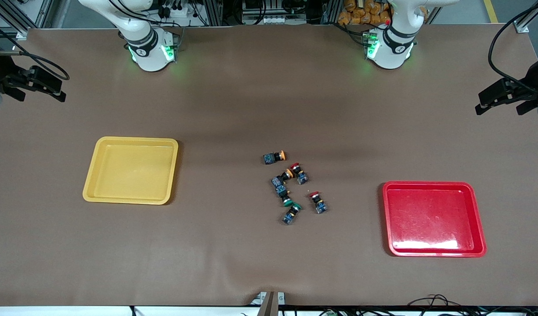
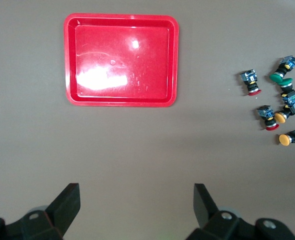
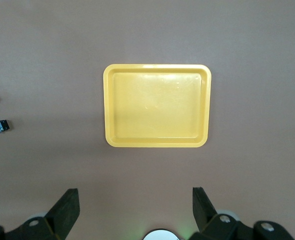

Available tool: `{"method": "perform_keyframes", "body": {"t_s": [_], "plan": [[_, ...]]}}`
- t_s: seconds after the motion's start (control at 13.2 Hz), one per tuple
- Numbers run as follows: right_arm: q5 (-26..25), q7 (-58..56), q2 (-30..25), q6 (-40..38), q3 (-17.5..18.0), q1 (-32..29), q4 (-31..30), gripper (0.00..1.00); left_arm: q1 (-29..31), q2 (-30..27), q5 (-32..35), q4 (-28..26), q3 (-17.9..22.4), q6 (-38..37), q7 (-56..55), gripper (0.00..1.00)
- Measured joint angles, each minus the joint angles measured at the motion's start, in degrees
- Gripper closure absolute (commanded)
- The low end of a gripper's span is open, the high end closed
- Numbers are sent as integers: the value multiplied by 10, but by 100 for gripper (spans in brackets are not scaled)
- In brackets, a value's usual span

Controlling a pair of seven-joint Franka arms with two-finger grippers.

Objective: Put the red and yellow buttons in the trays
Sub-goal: 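Reach the button cluster and grasp a yellow-capped button with the left gripper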

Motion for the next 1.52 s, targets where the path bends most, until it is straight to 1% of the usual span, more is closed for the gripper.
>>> {"method": "perform_keyframes", "body": {"t_s": [0.38, 0.61, 0.84, 0.99, 1.22, 1.52], "plan": [[0, -1, 0, -5, 0, 0, 0, 0, -1, 4, 0, 0, 0, 0, 14, 0], [0, -1, 0, -5, 0, 0, 0, 0, -3, 28, 0, -2, -1, 0, 13, 0], [0, -1, 2, -6, -1, -2, 0, 0, -21, 84, 0, -3, -8, 12, 12, 0], [0, -1, 3, -6, -1, -4, 0, 0, -53, 130, 0, -3, -14, 40, -11, 0], [0, -1, 4, -6, -1, -4, 0, 0, -100, 191, 1, -2, -16, 83, -89, 0], [0, -1, 4, -7, -1, -4, 0, 0, -138, 245, 1, -1, -17, 147, -206, 0]]}}
